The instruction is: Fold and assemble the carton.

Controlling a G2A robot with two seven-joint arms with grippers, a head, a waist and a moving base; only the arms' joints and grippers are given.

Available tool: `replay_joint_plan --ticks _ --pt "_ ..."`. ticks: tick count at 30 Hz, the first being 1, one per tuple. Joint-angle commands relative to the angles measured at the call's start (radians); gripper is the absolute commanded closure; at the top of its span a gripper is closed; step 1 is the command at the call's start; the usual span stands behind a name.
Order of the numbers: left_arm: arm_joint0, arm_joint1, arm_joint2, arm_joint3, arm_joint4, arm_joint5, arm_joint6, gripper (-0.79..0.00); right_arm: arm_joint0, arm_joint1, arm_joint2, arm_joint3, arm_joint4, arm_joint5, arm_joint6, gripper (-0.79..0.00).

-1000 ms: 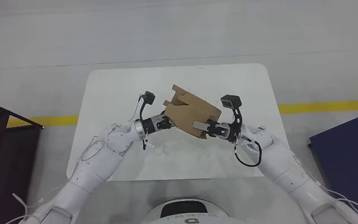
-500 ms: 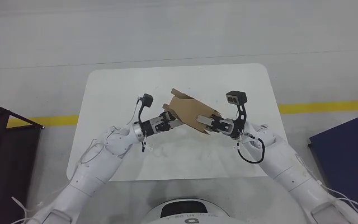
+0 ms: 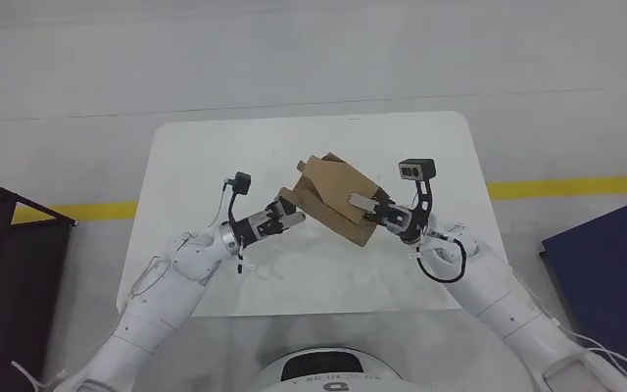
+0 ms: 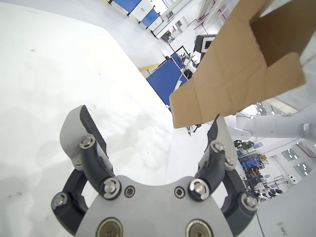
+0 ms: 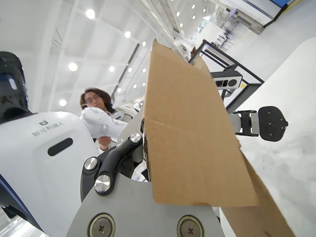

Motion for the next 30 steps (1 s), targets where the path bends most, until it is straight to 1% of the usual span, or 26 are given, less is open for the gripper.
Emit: replay_joint_plan --ticks 1,3,7,12,16,22,30 --pt "0.010 0.003 -0.015 -0.001 -0.013 -0.004 0.006 -0.785 0.003 -0.003 -0.008 0.006 0.067 0.006 0.034 0.000" --pt "0.024 0.005 -0.028 -0.007 -0.044 -0.012 0.014 -0.785 0.003 -0.006 -0.011 0.000 0.127 0.025 0.053 0.000" --pt "0.049 0.007 -0.045 -0.030 -0.158 -0.029 0.017 -0.785 -0.007 -0.009 -0.010 -0.033 0.231 0.082 0.110 0.000" --pt "0.068 0.007 -0.054 -0.072 -0.343 -0.044 -0.014 -0.785 -0.032 -0.022 -0.010 -0.079 0.384 0.211 0.239 0.000" --pt "0.071 0.007 -0.055 -0.094 -0.454 -0.052 -0.060 -0.785 -0.032 -0.042 0.003 -0.041 0.403 0.280 0.308 0.000" --pt "0.069 0.005 -0.058 -0.106 -0.470 -0.059 -0.093 -0.785 -0.024 -0.079 0.024 0.022 0.416 0.330 0.358 0.000" --pt "0.065 0.003 -0.054 -0.106 -0.422 -0.049 -0.123 -0.785 -0.025 -0.130 0.038 0.078 0.436 0.361 0.389 0.000"
